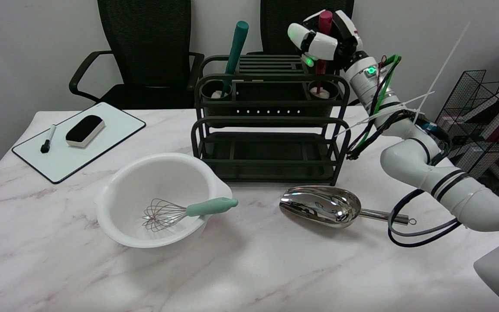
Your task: Pick up the pink sponge bottle brush.
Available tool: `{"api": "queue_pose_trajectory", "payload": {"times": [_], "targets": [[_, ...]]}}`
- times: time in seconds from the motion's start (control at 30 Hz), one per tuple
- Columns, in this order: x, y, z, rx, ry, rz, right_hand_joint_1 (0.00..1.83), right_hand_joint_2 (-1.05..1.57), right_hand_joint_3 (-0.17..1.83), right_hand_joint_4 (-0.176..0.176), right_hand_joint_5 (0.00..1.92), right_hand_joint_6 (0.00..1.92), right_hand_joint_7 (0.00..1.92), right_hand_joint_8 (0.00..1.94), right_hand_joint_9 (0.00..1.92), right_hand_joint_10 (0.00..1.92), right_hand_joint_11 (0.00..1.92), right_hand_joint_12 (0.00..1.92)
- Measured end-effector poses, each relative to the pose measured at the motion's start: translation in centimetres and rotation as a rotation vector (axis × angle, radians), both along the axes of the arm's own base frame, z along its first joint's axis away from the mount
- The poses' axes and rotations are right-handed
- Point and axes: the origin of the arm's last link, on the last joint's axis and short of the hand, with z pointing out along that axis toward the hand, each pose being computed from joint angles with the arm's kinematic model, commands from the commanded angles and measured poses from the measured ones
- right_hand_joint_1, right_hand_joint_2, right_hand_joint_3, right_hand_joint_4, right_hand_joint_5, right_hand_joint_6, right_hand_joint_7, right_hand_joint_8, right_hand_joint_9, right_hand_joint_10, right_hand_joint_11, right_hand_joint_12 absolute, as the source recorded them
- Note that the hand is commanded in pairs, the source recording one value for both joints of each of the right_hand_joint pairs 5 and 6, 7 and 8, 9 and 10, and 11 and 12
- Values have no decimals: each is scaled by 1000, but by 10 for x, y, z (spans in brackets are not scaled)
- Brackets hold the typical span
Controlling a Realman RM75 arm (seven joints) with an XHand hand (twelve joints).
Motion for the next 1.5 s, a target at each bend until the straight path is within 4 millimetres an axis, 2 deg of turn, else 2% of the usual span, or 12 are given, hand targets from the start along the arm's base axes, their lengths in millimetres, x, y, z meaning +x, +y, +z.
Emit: {"api": "queue_pose_trajectory", "payload": {"times": [0.73,1.5], "targets": [[-1,-1,4,-12,-14,3,1038,798,835,0,1920,1920,1920,1920,1920,1920,1823,1823],[18,1,8,-18,-32,67,1030,803,831,0,1920,1920,1920,1920,1920,1920,1828,1828]]}}
